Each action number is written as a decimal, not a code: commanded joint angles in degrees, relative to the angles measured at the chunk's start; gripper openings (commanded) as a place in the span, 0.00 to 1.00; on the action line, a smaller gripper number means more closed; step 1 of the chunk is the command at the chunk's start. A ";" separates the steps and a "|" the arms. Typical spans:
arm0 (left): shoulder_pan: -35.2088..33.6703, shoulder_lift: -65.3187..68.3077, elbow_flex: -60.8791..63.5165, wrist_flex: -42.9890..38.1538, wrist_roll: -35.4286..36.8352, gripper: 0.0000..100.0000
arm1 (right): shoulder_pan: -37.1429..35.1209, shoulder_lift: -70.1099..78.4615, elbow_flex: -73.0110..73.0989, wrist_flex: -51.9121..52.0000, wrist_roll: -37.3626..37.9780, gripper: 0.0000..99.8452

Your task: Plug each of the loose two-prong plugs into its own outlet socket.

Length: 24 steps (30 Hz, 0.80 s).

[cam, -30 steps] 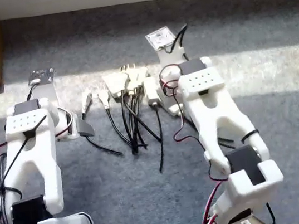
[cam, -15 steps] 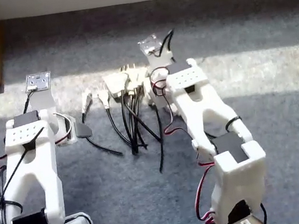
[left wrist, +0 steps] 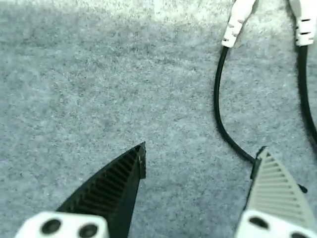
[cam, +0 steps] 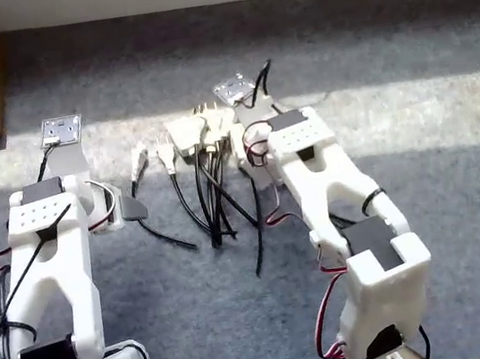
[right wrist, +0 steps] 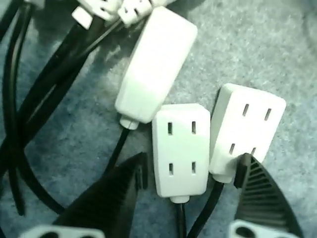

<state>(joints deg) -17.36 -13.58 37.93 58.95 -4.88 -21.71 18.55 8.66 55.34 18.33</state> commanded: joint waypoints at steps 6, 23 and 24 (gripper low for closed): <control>-0.48 -1.98 -0.31 -0.88 0.09 0.34 | -4.18 0.13 1.45 0.04 0.26 0.28; -0.40 -1.98 -0.31 -0.97 0.09 0.34 | -6.64 0.40 3.38 0.22 0.44 0.13; -0.40 -1.98 -0.31 -0.97 0.09 0.34 | -6.64 0.40 4.26 -1.10 0.53 0.08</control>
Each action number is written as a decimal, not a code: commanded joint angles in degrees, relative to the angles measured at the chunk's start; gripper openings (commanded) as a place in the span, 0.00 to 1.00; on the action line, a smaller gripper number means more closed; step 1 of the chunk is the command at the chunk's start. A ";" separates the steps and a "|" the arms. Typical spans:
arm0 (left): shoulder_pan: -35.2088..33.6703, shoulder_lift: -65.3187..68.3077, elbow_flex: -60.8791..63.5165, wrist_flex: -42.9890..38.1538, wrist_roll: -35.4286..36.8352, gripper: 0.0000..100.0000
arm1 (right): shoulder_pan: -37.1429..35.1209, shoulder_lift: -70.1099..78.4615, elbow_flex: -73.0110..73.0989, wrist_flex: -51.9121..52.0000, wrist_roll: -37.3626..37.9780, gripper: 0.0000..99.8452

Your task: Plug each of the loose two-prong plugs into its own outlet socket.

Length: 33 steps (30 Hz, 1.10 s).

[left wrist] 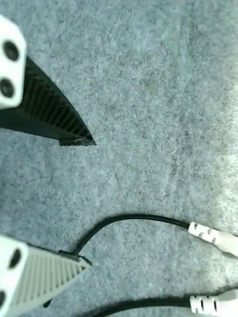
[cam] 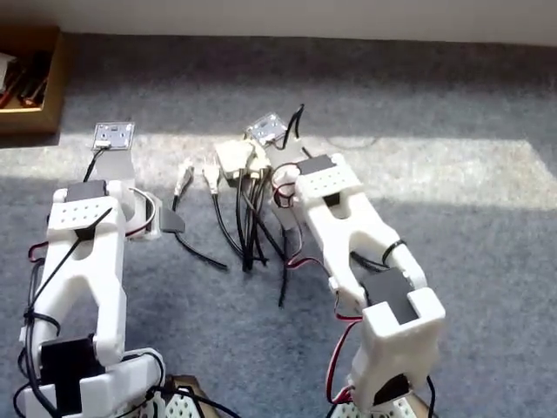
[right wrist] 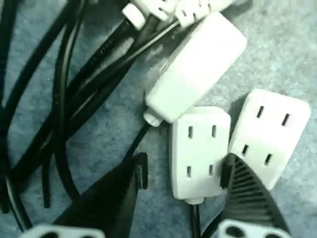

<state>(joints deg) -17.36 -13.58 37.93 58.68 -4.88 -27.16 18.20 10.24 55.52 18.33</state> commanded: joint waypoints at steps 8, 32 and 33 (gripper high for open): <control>-0.40 -1.98 -0.31 -0.70 0.09 0.34 | -1.19 0.75 8.22 -6.29 0.62 0.03; -0.40 -1.98 -0.31 -0.70 0.09 0.34 | 1.80 3.56 7.78 9.01 0.53 0.04; -0.40 -1.98 -0.22 -0.62 0.09 0.34 | 2.15 4.44 6.64 9.98 0.53 0.05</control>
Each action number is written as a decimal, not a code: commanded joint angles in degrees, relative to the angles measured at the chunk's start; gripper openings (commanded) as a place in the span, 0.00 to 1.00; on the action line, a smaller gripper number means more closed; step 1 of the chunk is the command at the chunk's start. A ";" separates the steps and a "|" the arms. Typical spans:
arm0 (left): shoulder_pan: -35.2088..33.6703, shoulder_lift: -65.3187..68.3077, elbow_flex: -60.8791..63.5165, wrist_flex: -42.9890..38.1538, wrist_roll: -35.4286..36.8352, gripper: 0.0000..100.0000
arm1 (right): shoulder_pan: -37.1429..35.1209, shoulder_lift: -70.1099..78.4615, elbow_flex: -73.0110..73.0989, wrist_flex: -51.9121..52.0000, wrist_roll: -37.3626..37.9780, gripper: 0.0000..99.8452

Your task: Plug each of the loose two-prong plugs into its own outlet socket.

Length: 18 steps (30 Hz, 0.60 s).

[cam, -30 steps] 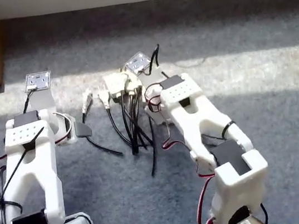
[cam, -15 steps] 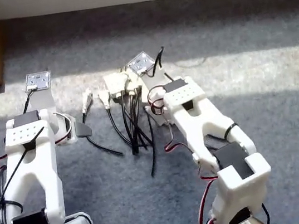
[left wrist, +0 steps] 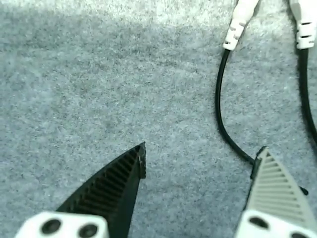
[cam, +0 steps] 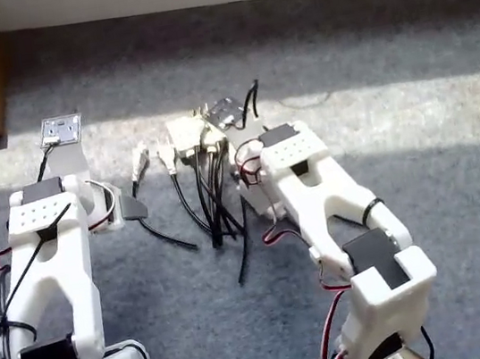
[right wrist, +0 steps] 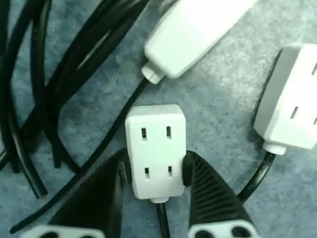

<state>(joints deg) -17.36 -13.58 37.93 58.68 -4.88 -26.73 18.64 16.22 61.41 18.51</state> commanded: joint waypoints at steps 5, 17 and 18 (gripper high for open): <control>-0.57 -1.98 0.31 -0.62 0.09 0.34 | 2.07 9.01 -6.02 10.07 0.44 0.17; -0.66 -1.98 0.31 -1.14 0.09 0.34 | 1.80 8.66 -10.51 14.64 2.29 0.00; -0.66 -1.98 0.31 -1.76 0.09 0.34 | 1.80 6.64 -10.42 14.64 2.29 0.01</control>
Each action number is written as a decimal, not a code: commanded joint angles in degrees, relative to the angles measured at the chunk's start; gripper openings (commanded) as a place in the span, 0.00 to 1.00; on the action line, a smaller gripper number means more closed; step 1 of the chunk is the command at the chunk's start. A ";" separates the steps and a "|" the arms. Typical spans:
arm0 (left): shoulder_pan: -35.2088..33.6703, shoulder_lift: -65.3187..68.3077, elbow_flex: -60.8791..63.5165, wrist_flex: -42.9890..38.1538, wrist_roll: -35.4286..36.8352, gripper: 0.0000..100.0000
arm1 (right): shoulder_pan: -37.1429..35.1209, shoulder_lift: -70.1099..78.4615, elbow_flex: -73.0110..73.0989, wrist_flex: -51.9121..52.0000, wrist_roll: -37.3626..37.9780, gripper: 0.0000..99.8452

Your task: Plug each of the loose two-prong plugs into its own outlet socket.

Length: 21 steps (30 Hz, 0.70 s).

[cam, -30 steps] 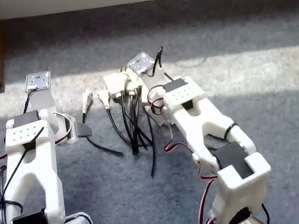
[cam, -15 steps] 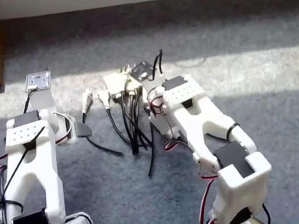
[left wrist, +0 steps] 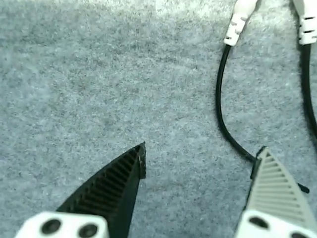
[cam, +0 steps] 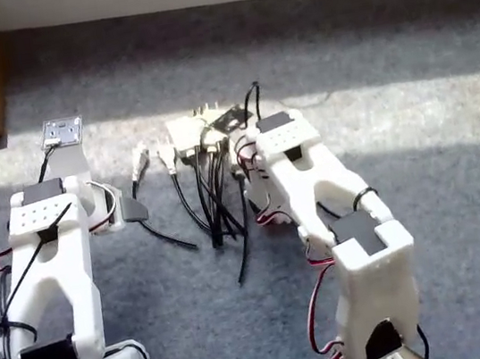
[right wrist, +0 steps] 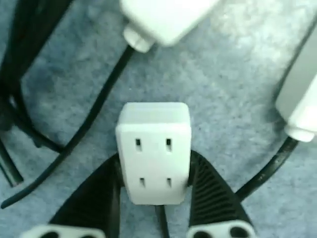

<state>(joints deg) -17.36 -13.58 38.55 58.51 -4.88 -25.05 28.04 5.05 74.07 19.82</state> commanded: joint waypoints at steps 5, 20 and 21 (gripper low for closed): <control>-1.36 -1.89 -0.40 -2.11 0.09 0.34 | -0.13 -18.95 5.41 1.63 0.79 0.01; -12.70 -2.07 -14.73 0.97 0.18 0.34 | -30.81 -60.00 35.56 -8.22 -6.42 0.01; -14.02 -2.07 -16.48 1.49 0.18 0.34 | -31.16 -60.35 37.76 -9.89 -5.27 0.01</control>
<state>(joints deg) -28.00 -13.76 27.91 57.80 -4.88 -53.63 -27.96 38.73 68.44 13.85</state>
